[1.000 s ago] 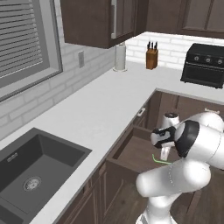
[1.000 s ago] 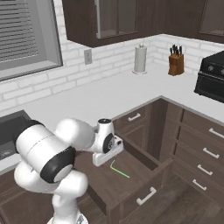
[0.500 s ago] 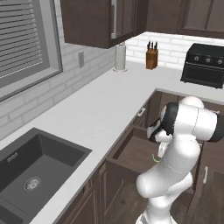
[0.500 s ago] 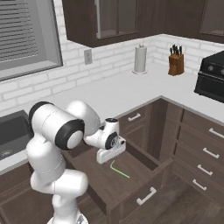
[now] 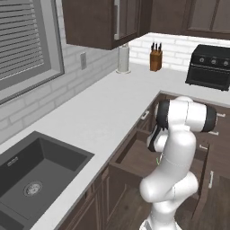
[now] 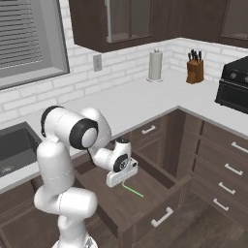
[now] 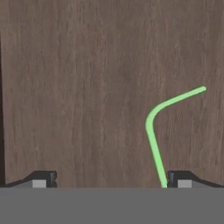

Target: Take a straw from the drawer in front and place it inside the glass cup on the dining counter.

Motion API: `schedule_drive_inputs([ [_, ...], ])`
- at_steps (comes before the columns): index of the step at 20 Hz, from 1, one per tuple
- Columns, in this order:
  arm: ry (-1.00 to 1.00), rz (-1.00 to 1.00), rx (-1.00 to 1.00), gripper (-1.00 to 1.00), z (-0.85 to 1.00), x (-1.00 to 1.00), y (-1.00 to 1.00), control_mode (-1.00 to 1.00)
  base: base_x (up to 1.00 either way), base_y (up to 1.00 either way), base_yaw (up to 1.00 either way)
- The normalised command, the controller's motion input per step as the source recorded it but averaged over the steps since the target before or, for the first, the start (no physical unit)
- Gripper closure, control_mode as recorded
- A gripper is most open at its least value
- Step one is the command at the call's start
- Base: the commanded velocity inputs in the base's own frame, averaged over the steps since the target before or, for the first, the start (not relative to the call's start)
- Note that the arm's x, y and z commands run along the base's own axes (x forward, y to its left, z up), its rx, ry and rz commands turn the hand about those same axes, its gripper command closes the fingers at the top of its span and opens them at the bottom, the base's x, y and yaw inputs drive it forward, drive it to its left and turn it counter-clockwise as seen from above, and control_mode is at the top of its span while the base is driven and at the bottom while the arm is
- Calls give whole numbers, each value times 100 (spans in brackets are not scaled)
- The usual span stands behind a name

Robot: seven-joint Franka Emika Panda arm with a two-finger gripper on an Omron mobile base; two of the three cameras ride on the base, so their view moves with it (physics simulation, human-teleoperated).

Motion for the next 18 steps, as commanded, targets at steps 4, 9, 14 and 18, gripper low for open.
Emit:
schedule_drive_inputs([
  [4,0,0,0,-100,-18,0,10,-100,0,0,0],
  [9,0,0,0,-100,-5,9,1,-100,0,0,0],
  [14,0,0,0,-100,-9,21,0,-100,0,0,0],
  [18,0,0,0,-100,-19,12,0,-100,0,0,0],
])
